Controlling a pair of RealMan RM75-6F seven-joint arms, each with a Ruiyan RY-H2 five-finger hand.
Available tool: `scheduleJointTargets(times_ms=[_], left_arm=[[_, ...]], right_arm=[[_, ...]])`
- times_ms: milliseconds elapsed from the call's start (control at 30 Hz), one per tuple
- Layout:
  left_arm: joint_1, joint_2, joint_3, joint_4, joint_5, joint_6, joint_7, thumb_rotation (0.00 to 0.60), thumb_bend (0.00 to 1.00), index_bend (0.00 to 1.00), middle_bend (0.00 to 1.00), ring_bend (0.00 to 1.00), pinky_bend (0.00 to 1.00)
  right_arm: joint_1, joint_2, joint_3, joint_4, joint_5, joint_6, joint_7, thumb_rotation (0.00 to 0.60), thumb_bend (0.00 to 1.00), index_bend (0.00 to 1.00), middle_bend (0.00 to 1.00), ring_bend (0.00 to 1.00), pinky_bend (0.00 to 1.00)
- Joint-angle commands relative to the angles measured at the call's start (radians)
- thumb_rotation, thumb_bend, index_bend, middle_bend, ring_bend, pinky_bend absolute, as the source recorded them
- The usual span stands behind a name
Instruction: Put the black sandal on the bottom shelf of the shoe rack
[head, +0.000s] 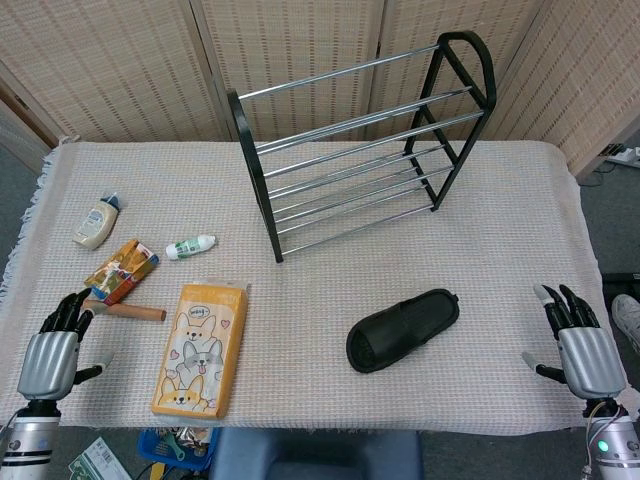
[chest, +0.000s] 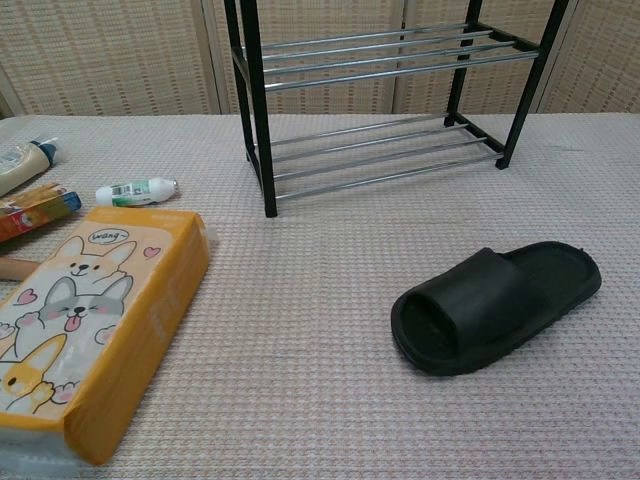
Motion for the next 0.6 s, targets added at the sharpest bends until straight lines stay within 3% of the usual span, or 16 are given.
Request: scheduleJointTargets(times_ms=[33, 600], left_arm=[[0.002, 0.002, 0.002, 0.0, 0.002, 0.002, -0.003, 0.6, 0.24, 0.26, 0.1, 0.1, 0.25], [0.014, 0.019, 0.012, -0.011, 0.017, 0.02, -0.019, 0.6, 0.24, 0.26, 0.1, 0.1, 0.25]], right_arm=[[-0.003, 0.001, -0.002, 0.0, -0.004, 0.006, 0.002, 0.6, 0.15, 0.0, 0.09, 0.05, 0.1], [-0.005, 0.0, -0.016, -0.001, -0.041, 0.025, 0.003, 0.6, 0.15, 0.0, 0.09, 0.05, 0.1]])
